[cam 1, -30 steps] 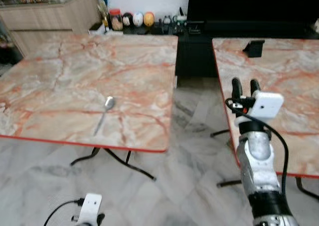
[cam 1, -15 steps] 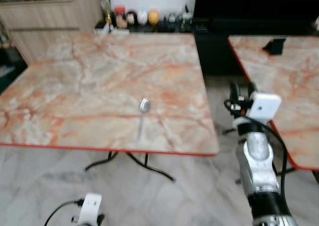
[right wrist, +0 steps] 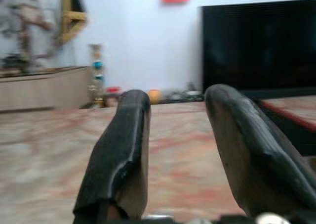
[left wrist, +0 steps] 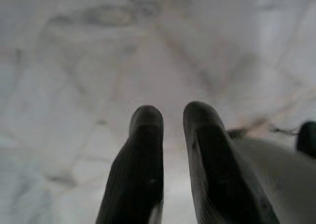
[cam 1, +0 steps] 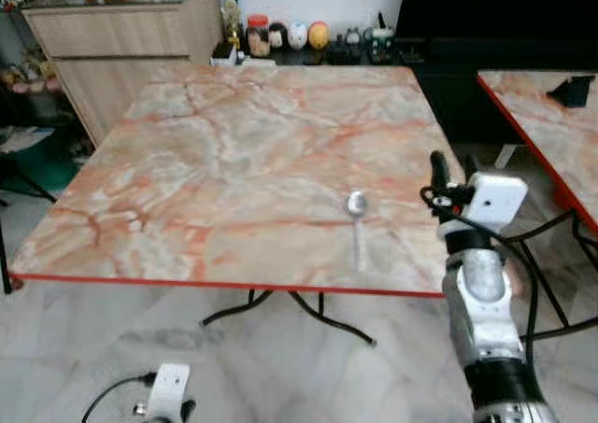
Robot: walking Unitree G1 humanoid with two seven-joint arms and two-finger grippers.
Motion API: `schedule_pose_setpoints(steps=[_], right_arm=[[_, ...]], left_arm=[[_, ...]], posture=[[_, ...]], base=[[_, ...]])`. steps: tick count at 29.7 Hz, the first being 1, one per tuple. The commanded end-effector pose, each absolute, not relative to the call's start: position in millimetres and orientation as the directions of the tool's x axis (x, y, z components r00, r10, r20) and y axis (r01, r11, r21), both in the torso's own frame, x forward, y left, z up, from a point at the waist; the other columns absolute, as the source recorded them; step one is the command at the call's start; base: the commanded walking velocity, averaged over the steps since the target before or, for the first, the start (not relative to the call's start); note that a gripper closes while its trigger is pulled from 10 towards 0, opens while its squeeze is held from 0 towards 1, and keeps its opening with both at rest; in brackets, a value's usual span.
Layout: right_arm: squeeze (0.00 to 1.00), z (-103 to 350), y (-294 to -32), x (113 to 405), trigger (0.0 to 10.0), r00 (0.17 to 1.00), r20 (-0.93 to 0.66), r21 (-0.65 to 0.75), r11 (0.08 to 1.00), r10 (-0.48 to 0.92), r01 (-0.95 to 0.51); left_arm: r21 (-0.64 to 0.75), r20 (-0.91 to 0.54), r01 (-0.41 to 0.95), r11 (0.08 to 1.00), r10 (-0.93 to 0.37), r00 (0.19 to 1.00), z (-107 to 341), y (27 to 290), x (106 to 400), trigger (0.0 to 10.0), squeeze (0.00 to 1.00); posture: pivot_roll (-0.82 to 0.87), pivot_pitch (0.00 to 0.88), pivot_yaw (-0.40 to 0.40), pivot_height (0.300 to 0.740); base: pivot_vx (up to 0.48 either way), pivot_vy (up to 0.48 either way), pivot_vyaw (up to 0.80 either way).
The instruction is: Setting the table
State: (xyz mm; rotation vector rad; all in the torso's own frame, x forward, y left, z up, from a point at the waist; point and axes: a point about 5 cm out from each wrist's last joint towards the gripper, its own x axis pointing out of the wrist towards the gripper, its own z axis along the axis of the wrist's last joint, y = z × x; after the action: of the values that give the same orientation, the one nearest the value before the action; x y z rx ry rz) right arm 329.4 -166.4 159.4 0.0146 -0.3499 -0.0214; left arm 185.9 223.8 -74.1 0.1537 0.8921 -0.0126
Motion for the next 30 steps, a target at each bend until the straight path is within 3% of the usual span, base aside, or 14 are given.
schedule_pose_setpoints(steps=[1, 26, 30], right_arm=[[0.00, 164, -175, 330, 10.0, 0.935, 0.352, 0.017, 0.999, -0.044, 0.041], [0.00, 151, -188, 331, 10.0, 0.955, 0.272, 0.007, 0.993, -0.117, 0.120], [0.00, 139, -201, 327, 10.0, 0.962, 0.224, -0.008, 0.987, -0.156, 0.162]], left_arm=[[0.121, -0.779, 0.079, 0.990, 0.045, 0.625, -75, 221, 185, 10.0, 0.00], [0.107, -0.774, 0.093, 0.990, 0.024, 0.633, -75, 216, 186, 10.0, 0.00], [0.100, -0.770, 0.093, 0.991, 0.018, 0.637, -75, 215, 187, 10.0, 0.00]], posture=[[0.06, 0.000, 0.021, 0.740], [0.06, 0.000, 0.013, 0.740], [0.07, 0.000, 0.011, 0.740]], base=[[0.000, 0.476, 0.00], [0.000, 0.029, 0.00], [0.000, 0.000, 0.00]])
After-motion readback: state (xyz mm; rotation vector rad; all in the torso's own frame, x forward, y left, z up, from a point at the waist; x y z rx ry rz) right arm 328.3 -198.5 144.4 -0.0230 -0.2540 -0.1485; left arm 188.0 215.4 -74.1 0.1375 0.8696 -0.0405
